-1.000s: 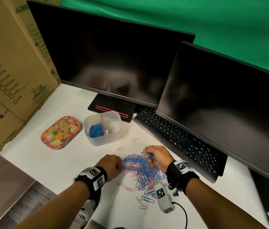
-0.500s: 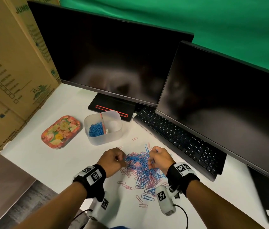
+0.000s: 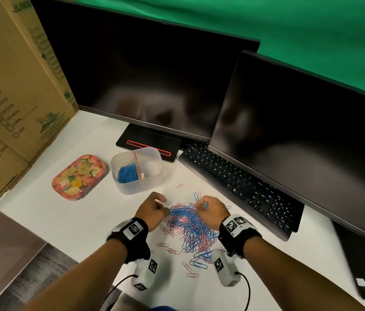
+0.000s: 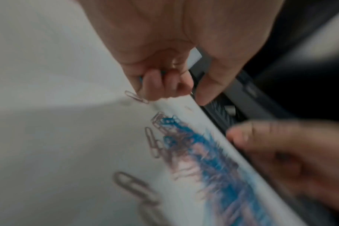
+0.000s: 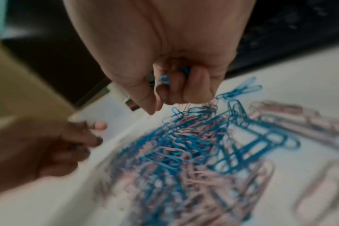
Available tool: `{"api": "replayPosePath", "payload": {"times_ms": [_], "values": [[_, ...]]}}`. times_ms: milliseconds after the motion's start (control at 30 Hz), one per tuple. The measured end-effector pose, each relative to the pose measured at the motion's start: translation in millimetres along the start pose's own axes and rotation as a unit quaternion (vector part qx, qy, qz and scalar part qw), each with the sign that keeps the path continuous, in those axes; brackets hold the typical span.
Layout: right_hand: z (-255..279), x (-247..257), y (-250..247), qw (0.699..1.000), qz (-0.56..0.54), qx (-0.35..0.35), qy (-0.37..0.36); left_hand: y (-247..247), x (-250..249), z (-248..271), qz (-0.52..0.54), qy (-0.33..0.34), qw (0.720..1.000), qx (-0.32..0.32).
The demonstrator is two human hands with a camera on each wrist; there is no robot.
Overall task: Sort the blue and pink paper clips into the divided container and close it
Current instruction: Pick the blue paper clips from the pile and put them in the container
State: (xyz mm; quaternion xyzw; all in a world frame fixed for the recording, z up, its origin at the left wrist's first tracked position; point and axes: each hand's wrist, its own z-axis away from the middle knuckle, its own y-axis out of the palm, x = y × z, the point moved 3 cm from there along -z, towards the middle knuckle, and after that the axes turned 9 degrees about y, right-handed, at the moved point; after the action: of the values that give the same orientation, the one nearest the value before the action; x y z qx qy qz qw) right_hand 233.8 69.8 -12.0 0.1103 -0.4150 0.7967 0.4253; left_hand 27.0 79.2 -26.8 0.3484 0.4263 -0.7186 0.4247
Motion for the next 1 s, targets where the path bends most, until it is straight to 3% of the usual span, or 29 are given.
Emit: {"api": "replayPosePath", "payload": {"times_ms": [67, 167, 333, 633, 800, 1000], "values": [[0.9, 6.2, 4.2, 0.994, 0.103, -0.028, -0.03, 8.2, -5.4, -2.5, -0.163, 0.056, 0.985, 0.029], [4.5, 12.7, 10.2, 0.971, 0.227, -0.035, -0.058, 20.5, -8.4, -7.1, -0.343, 0.103, 0.931, 0.063], [1.7, 17.1, 14.3, 0.954, 0.287, -0.056, -0.061, 27.3, -14.7, -12.4, -0.417, 0.113, 0.897, 0.091], [-3.1, 6.9, 3.7, 0.984, 0.171, -0.031, -0.038, 13.0, -13.8, -13.5, -0.237, 0.064, 0.968, 0.044], [-2.2, 18.5, 16.5, 0.966, 0.255, -0.031, -0.028, 5.0, -8.4, -11.5, -0.121, 0.041, 0.992, 0.014], [-7.9, 25.1, 26.3, 0.932, 0.357, -0.057, -0.03, -1.2, -5.9, -6.8, -0.026, 0.032, 0.999, 0.036]]}}
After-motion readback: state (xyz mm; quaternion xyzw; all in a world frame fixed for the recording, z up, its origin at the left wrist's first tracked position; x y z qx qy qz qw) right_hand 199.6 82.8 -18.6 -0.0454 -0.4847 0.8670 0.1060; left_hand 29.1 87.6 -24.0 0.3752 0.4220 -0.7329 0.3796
